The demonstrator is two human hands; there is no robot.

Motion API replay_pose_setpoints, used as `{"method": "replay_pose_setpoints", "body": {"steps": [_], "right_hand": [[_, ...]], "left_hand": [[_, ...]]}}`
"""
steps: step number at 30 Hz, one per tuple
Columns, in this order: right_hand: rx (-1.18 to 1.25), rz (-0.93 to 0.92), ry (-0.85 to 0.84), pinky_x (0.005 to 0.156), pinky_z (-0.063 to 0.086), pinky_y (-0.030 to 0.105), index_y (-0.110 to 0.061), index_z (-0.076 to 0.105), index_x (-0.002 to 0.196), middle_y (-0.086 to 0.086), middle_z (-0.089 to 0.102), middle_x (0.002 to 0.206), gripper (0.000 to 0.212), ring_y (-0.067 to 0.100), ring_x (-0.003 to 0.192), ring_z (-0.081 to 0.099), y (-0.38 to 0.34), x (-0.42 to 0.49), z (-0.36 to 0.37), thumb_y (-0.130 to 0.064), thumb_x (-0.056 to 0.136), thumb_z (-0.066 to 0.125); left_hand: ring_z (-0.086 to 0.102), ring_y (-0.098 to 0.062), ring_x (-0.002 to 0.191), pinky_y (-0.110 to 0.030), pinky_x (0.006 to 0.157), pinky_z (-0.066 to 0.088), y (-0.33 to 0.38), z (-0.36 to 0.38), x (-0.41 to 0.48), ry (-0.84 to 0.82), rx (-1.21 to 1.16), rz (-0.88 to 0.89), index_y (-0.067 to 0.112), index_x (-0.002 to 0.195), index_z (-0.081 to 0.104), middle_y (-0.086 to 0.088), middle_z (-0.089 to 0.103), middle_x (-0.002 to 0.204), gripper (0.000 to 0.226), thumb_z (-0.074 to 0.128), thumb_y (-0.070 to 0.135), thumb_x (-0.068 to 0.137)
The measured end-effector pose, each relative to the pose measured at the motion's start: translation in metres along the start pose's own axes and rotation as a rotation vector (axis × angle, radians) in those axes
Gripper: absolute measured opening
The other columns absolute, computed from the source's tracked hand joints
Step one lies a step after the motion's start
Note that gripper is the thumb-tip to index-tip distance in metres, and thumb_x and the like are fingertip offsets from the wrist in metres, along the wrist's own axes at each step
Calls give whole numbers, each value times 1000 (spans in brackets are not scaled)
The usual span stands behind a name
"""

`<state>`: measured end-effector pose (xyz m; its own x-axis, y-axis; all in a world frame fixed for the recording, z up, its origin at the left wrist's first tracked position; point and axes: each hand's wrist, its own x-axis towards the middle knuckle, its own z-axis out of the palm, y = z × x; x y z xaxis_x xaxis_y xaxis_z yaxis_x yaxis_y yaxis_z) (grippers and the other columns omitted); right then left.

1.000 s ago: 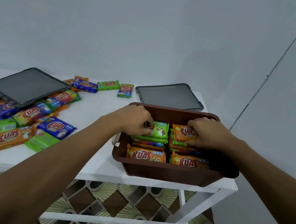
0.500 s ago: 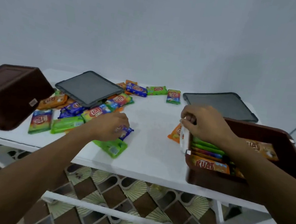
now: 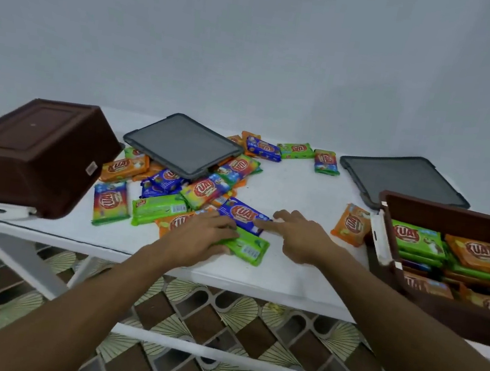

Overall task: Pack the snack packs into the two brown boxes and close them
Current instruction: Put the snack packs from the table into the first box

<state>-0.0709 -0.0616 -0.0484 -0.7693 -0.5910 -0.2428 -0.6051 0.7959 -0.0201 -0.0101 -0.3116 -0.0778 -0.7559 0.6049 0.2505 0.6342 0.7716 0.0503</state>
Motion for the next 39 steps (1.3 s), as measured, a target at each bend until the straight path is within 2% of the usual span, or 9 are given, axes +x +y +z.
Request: {"method": "replay_pose_setpoints", "body": {"steps": [4, 6, 8, 14, 19, 23, 31, 35, 39], "right_hand": [[199, 142, 216, 96, 44, 38, -33, 53, 133, 1, 35, 152, 38, 22, 133, 38, 3, -6, 18, -23, 97, 46], [268, 175, 327, 80, 49, 35, -24, 61, 106, 1, 55, 130, 20, 20, 112, 52, 2, -8, 22, -38, 94, 53], [295, 209, 317, 64, 45, 31, -25, 49, 93, -2, 60, 108, 28, 15, 92, 54, 1, -9, 22, -49, 87, 62], [508, 274, 242, 79, 52, 27, -18, 43, 129, 0, 50, 119, 69, 16, 107, 54, -3, 0, 3, -28, 73, 82], [342, 283, 155, 74, 54, 31, -16, 54, 126, 6, 62, 120, 44, 18, 94, 59, 5, 1, -28, -28, 86, 69], [318, 295, 173, 68, 54, 28, -21, 54, 123, 0, 62, 117, 44, 14, 87, 59, 15, -15, -63, -32, 84, 70], [539, 297, 290, 61, 54, 23, -28, 49, 116, -4, 55, 108, 38, 13, 84, 65, 65, -96, -111, -25, 85, 70], [645, 380, 336, 71, 58, 34, -20, 54, 112, 0, 59, 116, 31, 16, 93, 65, 124, -145, -107, -17, 85, 70], [611, 388, 300, 59, 53, 22, -24, 51, 117, 0, 61, 113, 32, 7, 84, 64, 178, -189, -89, -13, 89, 63]], "left_hand": [[55, -15, 75, -29, 63, 37, 3, 0, 7, 188, -297, -258, 12, 95, 65, -1, 66, 86, 37, 38, 36, 101], [55, -13, 67, -30, 56, 40, 2, 1, 16, 188, -450, -489, 13, 89, 60, 0, 62, 78, 36, 36, 35, 103], [55, -15, 69, -32, 56, 44, -2, 3, 24, 139, -452, -571, 15, 86, 56, 0, 60, 77, 34, 34, 35, 104], [49, -19, 64, -33, 57, 37, -8, -6, 34, 99, -538, -600, 8, 78, 52, -3, 53, 70, 38, 36, 29, 104], [59, -26, 73, -42, 67, 47, -5, -14, 39, 114, -708, -697, 8, 80, 57, -9, 61, 77, 45, 41, 44, 100], [52, -4, 90, -27, 82, 39, 2, -25, 51, 25, -705, -713, 19, 103, 64, 12, 54, 103, 23, 61, 39, 92], [51, -20, 124, -41, 96, 49, 20, -47, 115, -101, -607, -591, 27, 117, 57, -3, 55, 133, 26, 63, 31, 92], [53, -14, 116, -34, 89, 49, 57, -69, 161, 108, -626, -505, 32, 116, 61, 1, 57, 126, 28, 66, 23, 89], [57, -10, 105, -25, 70, 53, 107, -78, 208, 229, -747, -434, 30, 103, 61, 3, 58, 115, 20, 64, 18, 88]]}}
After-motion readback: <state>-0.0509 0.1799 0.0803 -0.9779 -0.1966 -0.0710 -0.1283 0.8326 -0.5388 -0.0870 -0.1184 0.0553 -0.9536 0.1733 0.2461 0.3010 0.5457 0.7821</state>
